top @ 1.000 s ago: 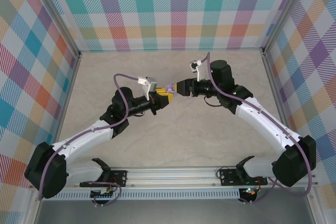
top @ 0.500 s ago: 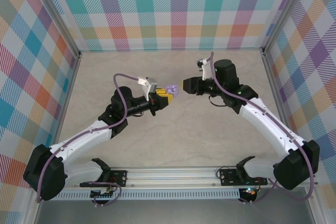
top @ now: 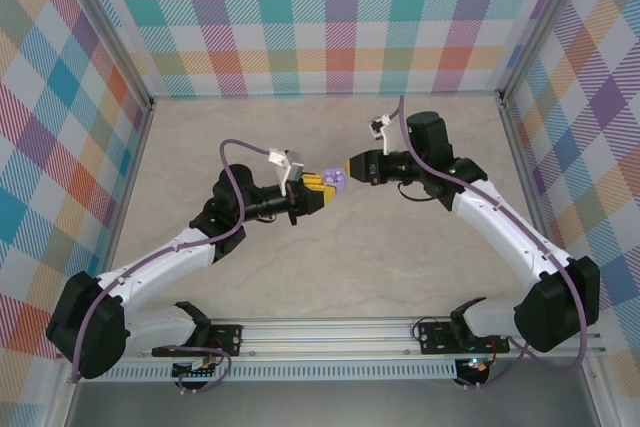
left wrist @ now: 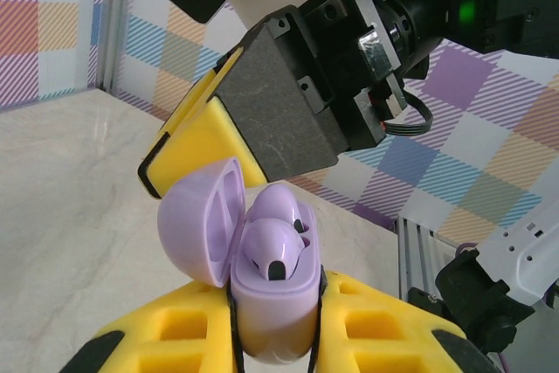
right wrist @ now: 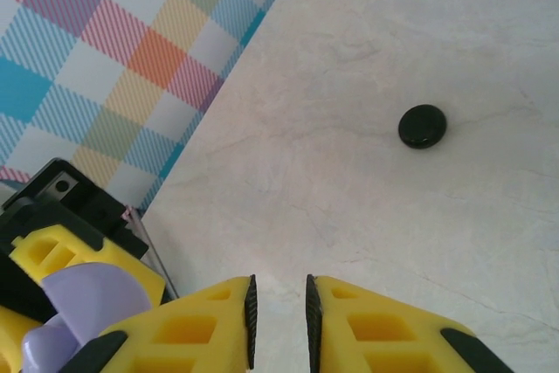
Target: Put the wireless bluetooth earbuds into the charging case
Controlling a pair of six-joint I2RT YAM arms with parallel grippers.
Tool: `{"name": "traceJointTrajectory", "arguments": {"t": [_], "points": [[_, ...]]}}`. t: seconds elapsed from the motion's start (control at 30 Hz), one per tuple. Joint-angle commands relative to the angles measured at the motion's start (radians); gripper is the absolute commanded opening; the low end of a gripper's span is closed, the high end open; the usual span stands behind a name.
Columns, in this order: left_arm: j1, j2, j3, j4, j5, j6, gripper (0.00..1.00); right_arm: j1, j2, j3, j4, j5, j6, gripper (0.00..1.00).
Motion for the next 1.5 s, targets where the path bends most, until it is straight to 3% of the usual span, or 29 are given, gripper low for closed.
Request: {"name": "traceJointTrajectory", "arguments": {"t": [0.0,0.37,1.03,1.17,1.47], "points": [[-0.014,0.009,0.044,0.053,0.025,-0.001,0.08,-0.003,0.004,-0.004,0.036,-0.116,-0.027,0.25],[-0.014,0.048,0.074,0.019,0.012,-0.025,0.09,-0.004,-0.052,-0.024,0.092,-0.214,-0.020,0.26],[-0.015,0.078,0.109,-0.098,-0.089,-0.025,0.09,-0.003,-0.075,-0.026,0.035,-0.109,-0.068,0.28],[-0.015,0.085,0.119,-0.126,-0.126,-0.030,0.09,-0.003,-0.074,-0.016,-0.017,-0.023,-0.082,0.29],[-0.014,0.139,0.167,-0.241,-0.242,-0.049,0.09,-0.003,-0.049,-0.005,-0.147,0.351,-0.073,0.31]]}}
